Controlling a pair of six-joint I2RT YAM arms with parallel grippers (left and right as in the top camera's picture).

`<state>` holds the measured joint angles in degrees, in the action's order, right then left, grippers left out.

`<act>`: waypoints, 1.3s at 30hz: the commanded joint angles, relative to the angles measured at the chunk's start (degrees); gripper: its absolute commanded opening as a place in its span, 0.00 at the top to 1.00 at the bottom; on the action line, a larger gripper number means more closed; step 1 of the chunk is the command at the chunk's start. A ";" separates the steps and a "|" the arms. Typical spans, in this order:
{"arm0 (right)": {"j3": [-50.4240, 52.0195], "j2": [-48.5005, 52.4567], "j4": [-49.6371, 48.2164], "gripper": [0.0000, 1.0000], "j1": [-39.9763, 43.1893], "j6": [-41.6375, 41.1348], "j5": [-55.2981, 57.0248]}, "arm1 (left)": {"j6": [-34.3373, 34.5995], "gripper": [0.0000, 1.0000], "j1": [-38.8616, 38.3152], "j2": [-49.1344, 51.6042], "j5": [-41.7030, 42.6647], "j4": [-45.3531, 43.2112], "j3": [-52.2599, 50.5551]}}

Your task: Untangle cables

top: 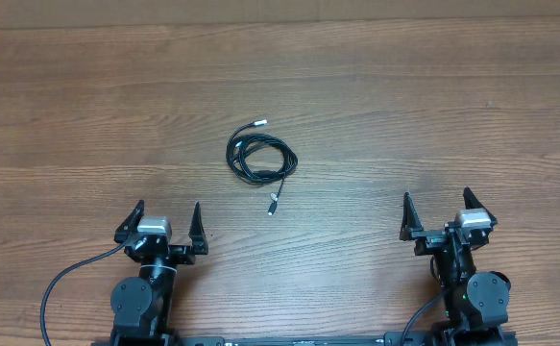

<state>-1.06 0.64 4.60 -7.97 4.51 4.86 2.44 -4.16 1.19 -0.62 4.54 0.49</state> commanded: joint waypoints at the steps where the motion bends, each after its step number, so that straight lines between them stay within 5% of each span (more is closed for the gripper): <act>1: 0.61 -0.48 -0.22 0.00 -0.28 0.26 -0.04 | -0.76 0.00 -0.37 0.26 0.24 -0.04 -0.15; 39: 0.61 -0.48 -0.22 0.00 -0.28 0.26 -0.04 | -1.40 0.01 -0.37 0.26 -1.01 -0.13 -0.15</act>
<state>-1.06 0.64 4.62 -7.97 4.54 4.84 2.35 -4.16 1.19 -1.08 4.54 0.49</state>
